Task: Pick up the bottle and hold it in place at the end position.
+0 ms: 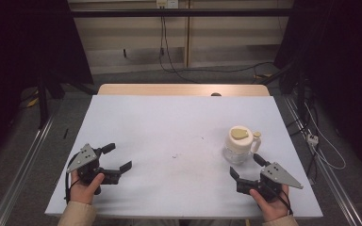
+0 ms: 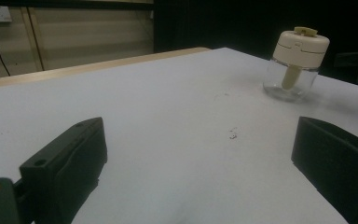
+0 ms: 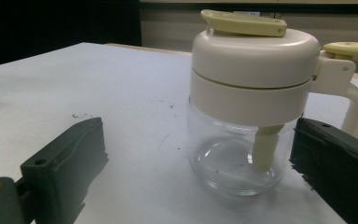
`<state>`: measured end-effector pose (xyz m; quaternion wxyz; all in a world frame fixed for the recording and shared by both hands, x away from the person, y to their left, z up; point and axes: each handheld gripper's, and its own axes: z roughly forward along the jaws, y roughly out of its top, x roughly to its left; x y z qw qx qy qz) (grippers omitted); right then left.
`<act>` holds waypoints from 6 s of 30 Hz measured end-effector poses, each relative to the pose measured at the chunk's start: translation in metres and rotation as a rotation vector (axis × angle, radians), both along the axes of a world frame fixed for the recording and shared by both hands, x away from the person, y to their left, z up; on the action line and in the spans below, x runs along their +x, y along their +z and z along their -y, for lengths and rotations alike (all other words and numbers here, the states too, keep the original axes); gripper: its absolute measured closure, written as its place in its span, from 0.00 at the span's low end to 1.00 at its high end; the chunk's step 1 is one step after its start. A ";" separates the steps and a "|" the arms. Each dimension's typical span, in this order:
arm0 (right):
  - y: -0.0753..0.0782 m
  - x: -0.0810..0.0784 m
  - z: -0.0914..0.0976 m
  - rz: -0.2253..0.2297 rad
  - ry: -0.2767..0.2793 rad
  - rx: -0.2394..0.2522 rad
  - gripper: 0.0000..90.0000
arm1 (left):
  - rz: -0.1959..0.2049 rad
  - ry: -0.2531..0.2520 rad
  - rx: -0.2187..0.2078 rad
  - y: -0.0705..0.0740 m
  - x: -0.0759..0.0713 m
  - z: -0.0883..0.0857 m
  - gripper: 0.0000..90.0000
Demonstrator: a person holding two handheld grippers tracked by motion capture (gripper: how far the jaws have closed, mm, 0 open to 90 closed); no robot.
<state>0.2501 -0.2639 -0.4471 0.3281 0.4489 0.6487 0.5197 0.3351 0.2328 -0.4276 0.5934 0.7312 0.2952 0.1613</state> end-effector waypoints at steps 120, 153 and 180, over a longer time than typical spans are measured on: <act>0.009 0.094 -0.061 -0.091 -0.018 0.015 0.07 | -0.008 -0.028 0.005 -0.003 0.005 0.005 0.04; 0.015 0.113 -0.094 -0.099 0.047 0.026 0.07 | -0.007 -0.022 0.001 -0.003 0.004 0.003 0.04; 0.015 0.130 -0.122 -0.107 0.069 0.029 0.07 | -0.007 -0.022 -0.002 -0.003 0.004 0.003 0.04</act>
